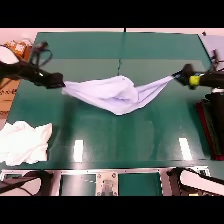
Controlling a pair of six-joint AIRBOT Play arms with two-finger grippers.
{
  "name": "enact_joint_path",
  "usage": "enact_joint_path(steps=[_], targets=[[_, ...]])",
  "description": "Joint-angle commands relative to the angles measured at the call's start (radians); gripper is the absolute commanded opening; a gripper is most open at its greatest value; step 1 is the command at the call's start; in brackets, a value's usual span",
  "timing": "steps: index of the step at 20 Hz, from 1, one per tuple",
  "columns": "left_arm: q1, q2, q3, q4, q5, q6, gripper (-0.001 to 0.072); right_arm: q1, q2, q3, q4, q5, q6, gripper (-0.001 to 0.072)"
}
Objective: Fold the shirts.
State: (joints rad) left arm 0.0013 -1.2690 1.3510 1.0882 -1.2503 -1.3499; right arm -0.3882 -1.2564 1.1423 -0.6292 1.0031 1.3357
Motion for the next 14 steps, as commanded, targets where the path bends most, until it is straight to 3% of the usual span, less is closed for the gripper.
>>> enact_joint_path(steps=[1,9,14], targets=[[0.021,0.172,0.082,0.003,0.012,-0.036,0.0028,-0.089,0.173,0.078,-0.01,0.031,0.045,0.0012],[0.021,0.392,0.538,0.049,0.006,-0.028,0.0028,-0.198,0.499,0.457,-0.012,-0.033,0.129,0.0013],[0.021,0.344,0.546,0.097,-0.008,-0.03,0.0029,-0.206,0.552,0.491,-0.064,0.008,0.131,0.0013]])
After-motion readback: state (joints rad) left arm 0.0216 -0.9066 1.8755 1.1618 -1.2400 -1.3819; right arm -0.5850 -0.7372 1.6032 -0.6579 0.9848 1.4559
